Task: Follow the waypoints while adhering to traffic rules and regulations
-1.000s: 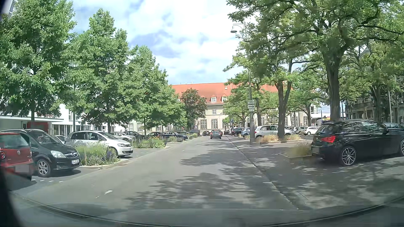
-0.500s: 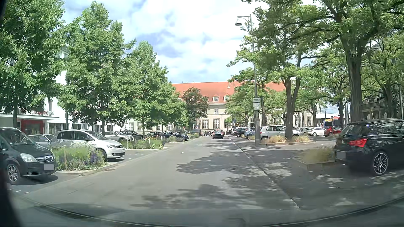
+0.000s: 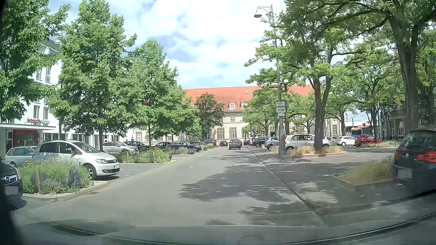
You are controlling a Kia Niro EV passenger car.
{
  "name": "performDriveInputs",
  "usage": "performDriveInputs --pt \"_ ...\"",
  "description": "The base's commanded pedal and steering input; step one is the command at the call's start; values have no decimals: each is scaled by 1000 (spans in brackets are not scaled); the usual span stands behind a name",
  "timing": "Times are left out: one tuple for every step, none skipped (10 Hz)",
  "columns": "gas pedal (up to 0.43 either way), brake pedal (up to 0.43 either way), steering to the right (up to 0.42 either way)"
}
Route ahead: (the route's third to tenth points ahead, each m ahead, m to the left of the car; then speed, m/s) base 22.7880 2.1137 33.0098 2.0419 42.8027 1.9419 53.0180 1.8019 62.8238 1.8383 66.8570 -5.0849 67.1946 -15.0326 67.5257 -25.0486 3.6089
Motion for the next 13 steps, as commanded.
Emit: performDriveInputs --pt "28 30 5" --pt "28 30 5" --pt "28 30 6" --pt "28 30 6" --pt "28 30 6" --pt "28 30 8" --pt "28 30 8" --pt "28 24 9" --pt "28 30 9" --pt "28 30 9" --pt "28 24 9" --pt "28 24 9" --pt "28 30 8"
